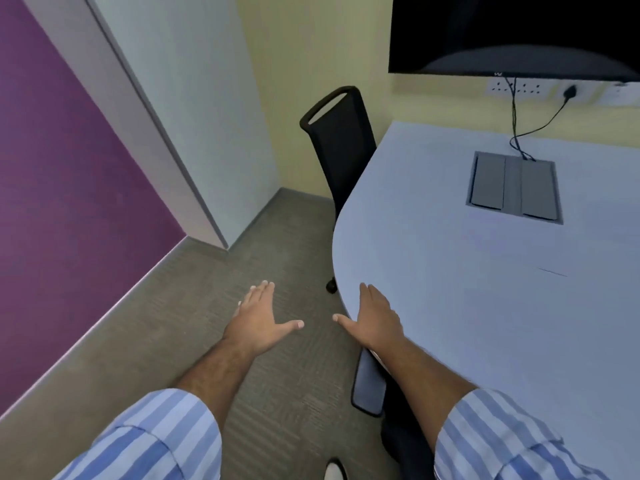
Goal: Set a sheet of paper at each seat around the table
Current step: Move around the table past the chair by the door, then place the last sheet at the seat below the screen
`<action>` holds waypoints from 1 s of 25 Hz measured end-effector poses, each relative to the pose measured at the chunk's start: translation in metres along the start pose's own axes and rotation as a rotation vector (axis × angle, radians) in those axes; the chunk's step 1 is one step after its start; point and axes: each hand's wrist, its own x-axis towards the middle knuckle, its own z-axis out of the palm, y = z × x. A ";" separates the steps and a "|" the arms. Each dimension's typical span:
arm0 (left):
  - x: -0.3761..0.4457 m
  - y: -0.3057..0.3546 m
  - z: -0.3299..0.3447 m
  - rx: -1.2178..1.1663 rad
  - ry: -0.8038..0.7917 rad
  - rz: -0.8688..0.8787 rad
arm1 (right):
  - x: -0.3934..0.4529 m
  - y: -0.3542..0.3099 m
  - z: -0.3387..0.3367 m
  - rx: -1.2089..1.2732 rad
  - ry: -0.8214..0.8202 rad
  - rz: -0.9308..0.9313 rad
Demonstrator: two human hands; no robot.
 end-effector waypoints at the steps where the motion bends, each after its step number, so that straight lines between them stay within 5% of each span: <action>1: 0.020 -0.006 -0.004 0.004 -0.016 0.009 | 0.010 -0.003 0.001 0.011 -0.005 0.032; 13: 0.263 0.000 0.017 -0.122 -0.347 0.297 | 0.112 0.017 -0.006 0.119 0.082 0.453; 25: 0.424 0.133 0.016 -0.042 -0.617 0.791 | 0.187 -0.003 -0.041 0.344 0.429 0.876</action>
